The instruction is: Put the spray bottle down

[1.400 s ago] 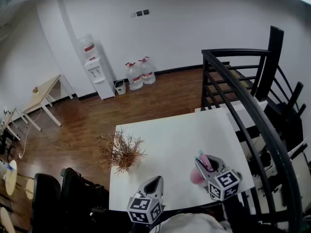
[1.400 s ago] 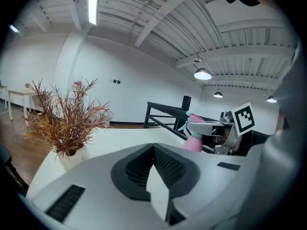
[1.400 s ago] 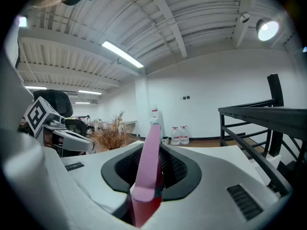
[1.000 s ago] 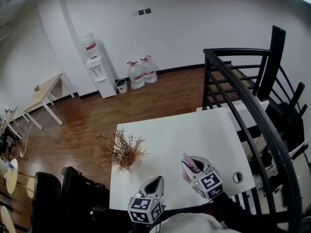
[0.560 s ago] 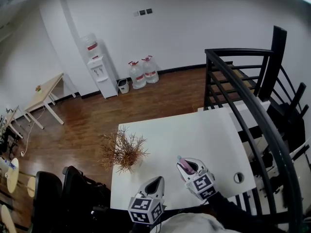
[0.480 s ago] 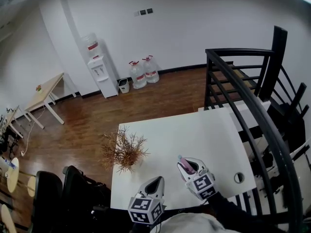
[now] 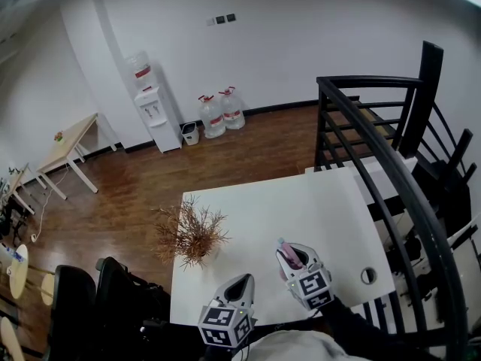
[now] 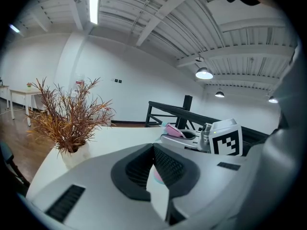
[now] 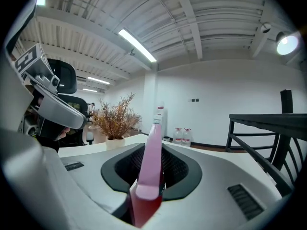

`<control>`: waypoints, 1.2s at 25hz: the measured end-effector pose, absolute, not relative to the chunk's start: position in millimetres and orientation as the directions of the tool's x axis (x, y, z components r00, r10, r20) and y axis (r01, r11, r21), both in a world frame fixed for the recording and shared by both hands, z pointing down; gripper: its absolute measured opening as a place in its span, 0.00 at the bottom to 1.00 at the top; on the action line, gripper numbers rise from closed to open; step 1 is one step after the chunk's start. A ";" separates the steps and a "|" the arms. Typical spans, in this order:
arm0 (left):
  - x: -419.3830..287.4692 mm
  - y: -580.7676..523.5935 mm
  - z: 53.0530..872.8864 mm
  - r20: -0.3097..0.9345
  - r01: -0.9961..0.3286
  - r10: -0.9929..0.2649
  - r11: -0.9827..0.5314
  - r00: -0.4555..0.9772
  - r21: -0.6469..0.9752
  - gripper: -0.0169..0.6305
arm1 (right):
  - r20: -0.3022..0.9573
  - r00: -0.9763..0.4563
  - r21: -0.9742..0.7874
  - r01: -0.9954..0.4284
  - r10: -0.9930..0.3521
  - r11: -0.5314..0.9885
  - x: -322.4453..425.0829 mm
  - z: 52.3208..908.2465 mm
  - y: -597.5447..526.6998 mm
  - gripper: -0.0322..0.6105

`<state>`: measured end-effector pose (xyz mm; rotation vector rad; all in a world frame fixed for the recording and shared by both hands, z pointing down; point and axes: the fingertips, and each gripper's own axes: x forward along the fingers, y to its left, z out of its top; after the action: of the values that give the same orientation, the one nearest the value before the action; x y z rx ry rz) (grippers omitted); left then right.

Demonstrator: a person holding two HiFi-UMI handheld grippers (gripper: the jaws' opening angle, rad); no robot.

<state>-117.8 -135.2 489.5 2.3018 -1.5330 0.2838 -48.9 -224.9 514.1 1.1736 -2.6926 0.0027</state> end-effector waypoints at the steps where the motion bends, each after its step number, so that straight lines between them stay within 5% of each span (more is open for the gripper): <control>1: -117.6 -135.5 489.6 0.359 -0.920 -0.847 -0.346 0.391 0.185 0.02 | 0.177 -0.663 0.072 -0.729 -0.728 0.681 -49.0 513.0 -225.7 0.17; 8: -121.1 -136.0 489.6 0.358 -0.922 -0.850 -0.341 0.387 0.186 0.02 | 0.187 -0.657 0.097 -0.728 -0.731 0.679 -50.2 514.3 -226.2 0.18; 16: -120.4 -137.6 490.5 0.362 -0.922 -0.849 -0.338 0.385 0.188 0.02 | 0.126 -0.659 0.061 -0.741 -0.742 0.669 -41.0 501.2 -222.7 0.43; 25: -118.7 -139.8 492.4 0.364 -0.917 -0.842 -0.351 0.398 0.191 0.02 | -0.023 -0.604 -0.052 -0.795 -0.797 0.604 20.9 456.1 -200.6 0.43; 30: -111.6 -140.0 490.5 0.361 -0.909 -0.835 -0.370 0.416 0.191 0.02 | -0.061 -0.537 -0.060 -0.840 -0.842 0.540 61.2 434.8 -196.5 0.03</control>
<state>-111.6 -140.0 490.5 2.3184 -1.4983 0.2876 61.2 -196.5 434.8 1.5472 -2.8284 0.0380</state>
